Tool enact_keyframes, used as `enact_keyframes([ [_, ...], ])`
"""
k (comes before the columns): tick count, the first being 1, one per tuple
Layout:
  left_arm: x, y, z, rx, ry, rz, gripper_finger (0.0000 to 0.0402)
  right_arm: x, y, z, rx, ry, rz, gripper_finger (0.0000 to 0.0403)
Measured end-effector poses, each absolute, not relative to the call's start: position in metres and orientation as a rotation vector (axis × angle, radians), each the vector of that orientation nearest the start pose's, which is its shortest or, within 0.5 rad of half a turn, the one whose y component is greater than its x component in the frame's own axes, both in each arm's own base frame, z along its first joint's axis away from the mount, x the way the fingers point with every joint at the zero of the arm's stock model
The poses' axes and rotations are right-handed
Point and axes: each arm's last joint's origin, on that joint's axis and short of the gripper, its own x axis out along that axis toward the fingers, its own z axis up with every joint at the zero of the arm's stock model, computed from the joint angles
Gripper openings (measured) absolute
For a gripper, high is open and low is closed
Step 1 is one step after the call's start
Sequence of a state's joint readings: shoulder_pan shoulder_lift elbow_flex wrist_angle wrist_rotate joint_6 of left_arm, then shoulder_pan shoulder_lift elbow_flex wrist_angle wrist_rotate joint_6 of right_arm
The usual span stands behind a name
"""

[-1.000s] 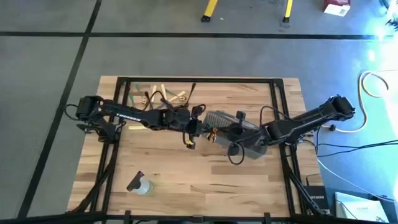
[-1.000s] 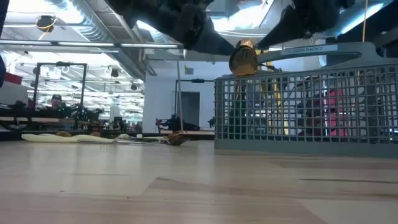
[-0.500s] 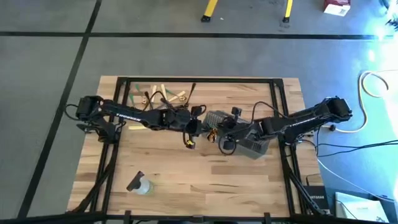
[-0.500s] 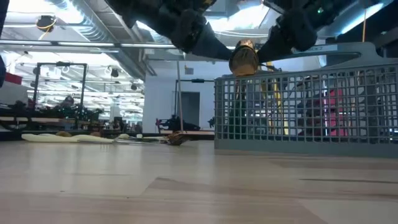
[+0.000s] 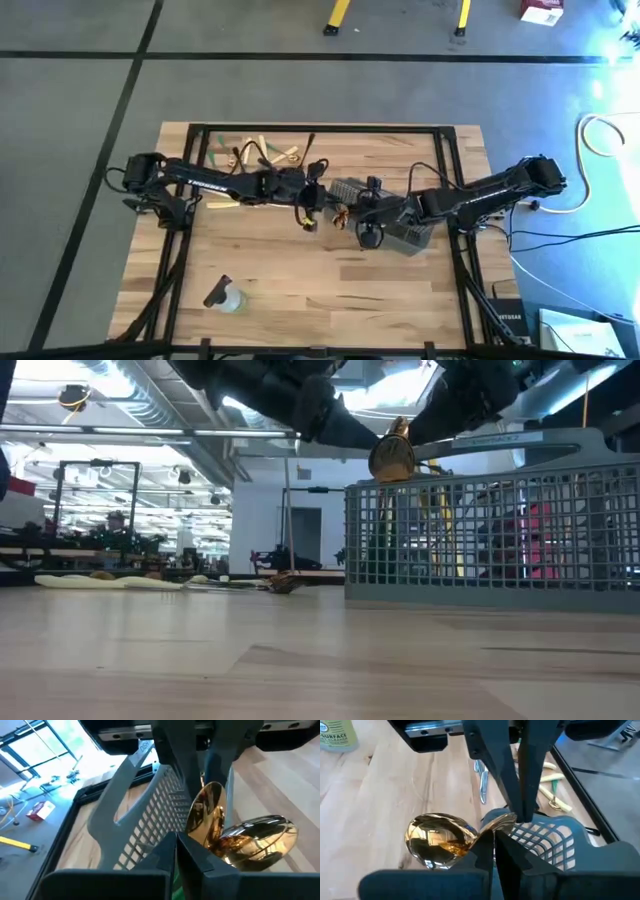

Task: Sort silverware
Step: Put the gold spoon into the cutlery rack

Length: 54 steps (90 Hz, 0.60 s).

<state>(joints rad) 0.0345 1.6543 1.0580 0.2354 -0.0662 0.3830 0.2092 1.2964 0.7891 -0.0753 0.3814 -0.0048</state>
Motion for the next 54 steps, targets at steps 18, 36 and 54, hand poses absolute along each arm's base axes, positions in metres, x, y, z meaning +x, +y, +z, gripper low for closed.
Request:
enact_keyframes([
  [18, 0.369, 0.015, 0.246, 0.377, 0.361, 0.030, 0.0000, 0.268, 0.046, 0.240, -0.162, 0.544, -0.159, 0.0000],
  [36, 0.363, 0.015, 0.248, 0.394, 0.415, 0.061, 0.0000, 0.267, 0.046, 0.239, -0.149, 0.557, -0.163, 0.0000],
  [54, 0.326, 0.020, 0.290, 0.393, 0.442, 0.207, 0.0000, 0.265, 0.046, 0.237, -0.134, 0.594, -0.155, 0.0000],
])
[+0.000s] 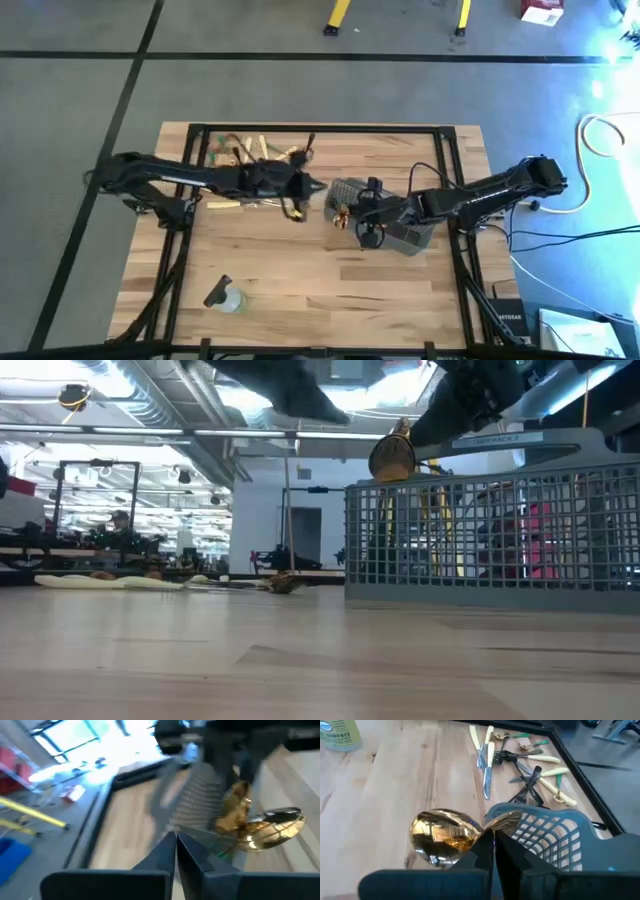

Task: Sort silverware
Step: Put the gold spoon into the cutlery rack

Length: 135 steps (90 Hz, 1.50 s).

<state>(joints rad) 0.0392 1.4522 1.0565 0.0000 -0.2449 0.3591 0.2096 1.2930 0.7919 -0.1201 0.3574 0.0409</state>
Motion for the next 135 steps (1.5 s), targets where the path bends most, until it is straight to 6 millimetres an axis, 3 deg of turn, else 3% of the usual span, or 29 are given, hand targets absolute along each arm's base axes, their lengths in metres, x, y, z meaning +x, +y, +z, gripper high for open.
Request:
enact_keyframes([
  [12, 0.322, 0.022, 0.286, 0.343, 0.477, 0.150, 0.0000, 0.265, 0.047, 0.237, -0.121, 0.591, -0.134, 0.0000],
  [48, 0.353, 0.015, 0.247, 0.281, 0.488, -0.007, 0.0000, 0.264, 0.048, 0.236, -0.098, 0.619, -0.100, 0.0000],
  [68, 0.357, 0.004, 0.249, 0.288, 0.438, -0.046, 0.0000, 0.262, 0.048, 0.234, -0.097, 0.641, -0.086, 0.0000],
  [105, 0.362, 0.010, 0.256, 0.264, 0.326, -0.059, 0.0000, 0.262, 0.048, 0.232, -0.109, 0.659, -0.063, 0.0000],
  [135, 0.372, 0.005, 0.232, 0.256, 0.415, -0.095, 0.0000, 0.260, 0.049, 0.225, -0.078, 0.701, -0.051, 0.0000],
])
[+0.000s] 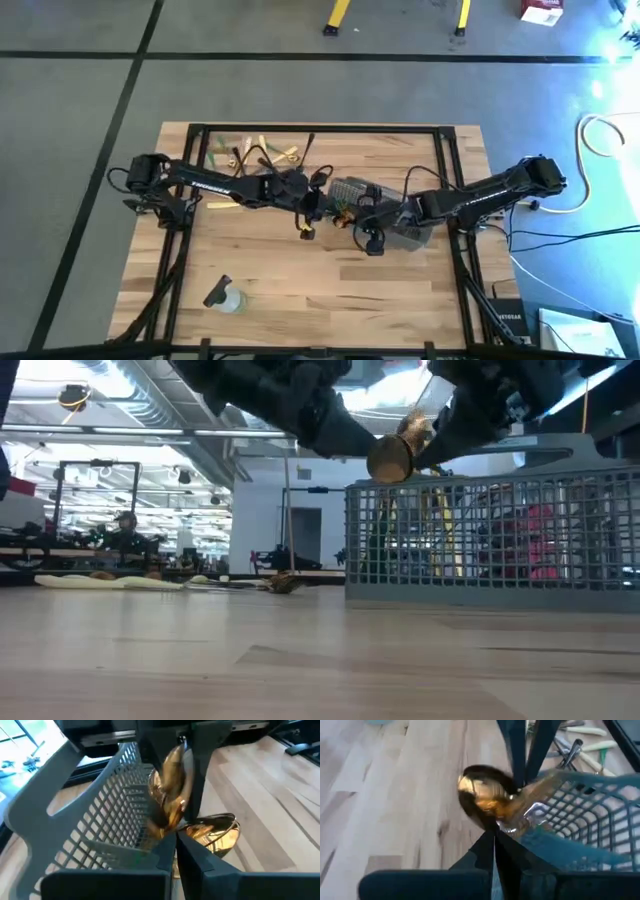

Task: Sort silverware
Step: Put the gold spoon into the cutlery rack

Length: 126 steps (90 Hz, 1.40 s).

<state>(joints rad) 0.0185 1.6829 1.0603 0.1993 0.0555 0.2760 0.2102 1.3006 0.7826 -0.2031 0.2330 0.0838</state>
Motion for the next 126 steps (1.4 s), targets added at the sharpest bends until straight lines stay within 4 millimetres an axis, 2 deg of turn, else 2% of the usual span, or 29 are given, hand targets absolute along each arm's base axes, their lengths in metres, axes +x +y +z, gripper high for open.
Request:
enact_keyframes([
  [44, 0.372, 0.007, 0.235, 0.293, 0.396, -0.055, 0.0000, 0.254, 0.046, 0.224, -0.135, 0.755, -0.100, 0.0000],
  [67, 0.372, 0.007, 0.235, 0.296, 0.395, -0.056, 0.0000, 0.249, 0.043, 0.259, -0.153, 0.694, -0.139, 0.0000],
  [86, 0.373, 0.008, 0.238, 0.310, 0.379, -0.022, 0.0000, 0.250, 0.042, 0.249, -0.184, 0.766, -0.191, 0.0000],
  [103, 0.373, 0.009, 0.238, 0.323, 0.375, -0.010, 0.0000, 0.250, 0.040, 0.250, -0.198, 0.749, -0.238, 0.0000],
  [126, 0.374, 0.009, 0.240, 0.323, 0.351, -0.006, 0.0000, 0.257, 0.043, 0.252, -0.167, 0.699, -0.185, 0.0000],
])
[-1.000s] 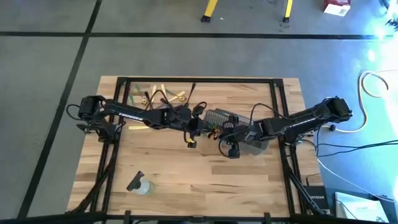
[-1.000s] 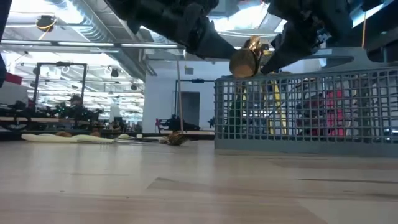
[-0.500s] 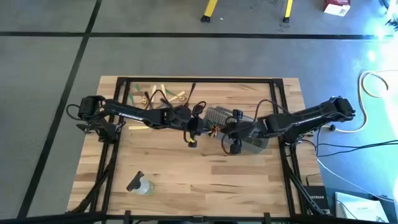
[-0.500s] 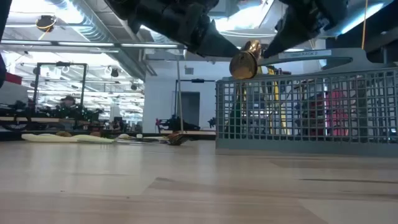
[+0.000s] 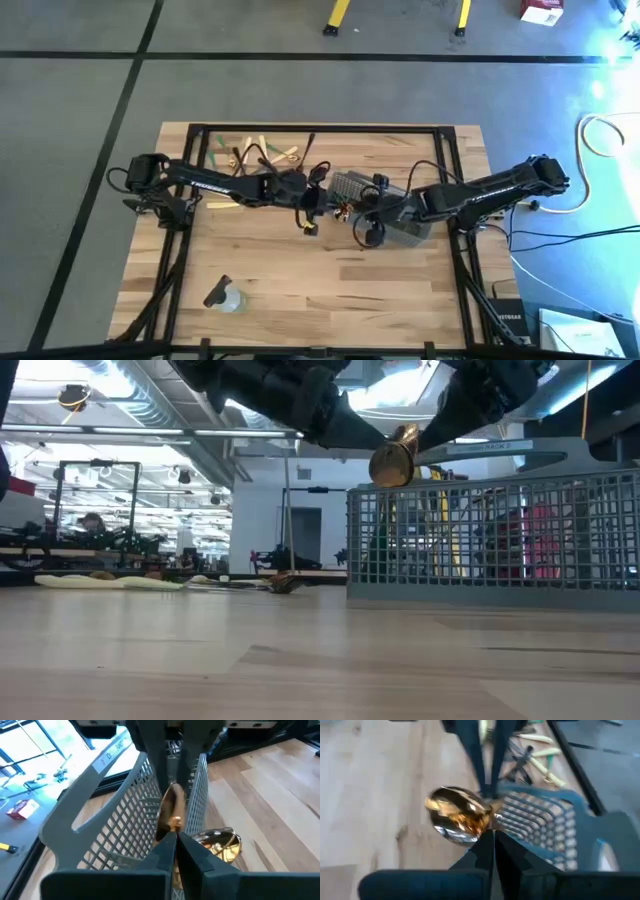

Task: Sort silverware
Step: Put the gold spoon into the cutlery rack

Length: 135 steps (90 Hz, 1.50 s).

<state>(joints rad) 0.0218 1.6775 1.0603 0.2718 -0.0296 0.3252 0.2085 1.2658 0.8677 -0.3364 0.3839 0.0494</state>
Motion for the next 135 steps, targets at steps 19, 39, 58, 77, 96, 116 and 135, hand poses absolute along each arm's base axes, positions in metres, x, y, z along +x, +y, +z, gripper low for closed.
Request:
enact_keyframes([
  [19, 0.375, 0.013, 0.244, 0.334, 0.309, 0.011, 0.0000, 0.262, 0.045, 0.248, -0.164, 0.702, -0.171, 0.0000],
  [39, 0.377, 0.017, 0.239, 0.320, 0.321, 0.021, 0.0000, 0.266, 0.046, 0.250, -0.143, 0.660, -0.149, 0.0000],
  [58, 0.380, 0.017, 0.234, 0.318, 0.329, 0.019, 0.0000, 0.267, 0.047, 0.251, -0.138, 0.644, -0.144, 0.0000],
  [77, 0.380, 0.017, 0.233, 0.325, 0.336, 0.016, 0.0000, 0.264, 0.048, 0.251, -0.126, 0.662, -0.096, 0.0000],
  [96, 0.379, 0.017, 0.232, 0.343, 0.347, 0.012, 0.0000, 0.253, 0.045, 0.269, -0.137, 0.691, -0.108, 0.0000],
  [116, 0.380, 0.016, 0.232, 0.348, 0.341, -0.001, 0.0000, 0.252, 0.042, 0.272, -0.170, 0.668, -0.201, 0.0000],
  [135, 0.371, 0.012, 0.246, 0.366, 0.332, -0.009, 0.0000, 0.267, 0.037, 0.259, -0.196, 0.695, -0.232, 0.0000],
])
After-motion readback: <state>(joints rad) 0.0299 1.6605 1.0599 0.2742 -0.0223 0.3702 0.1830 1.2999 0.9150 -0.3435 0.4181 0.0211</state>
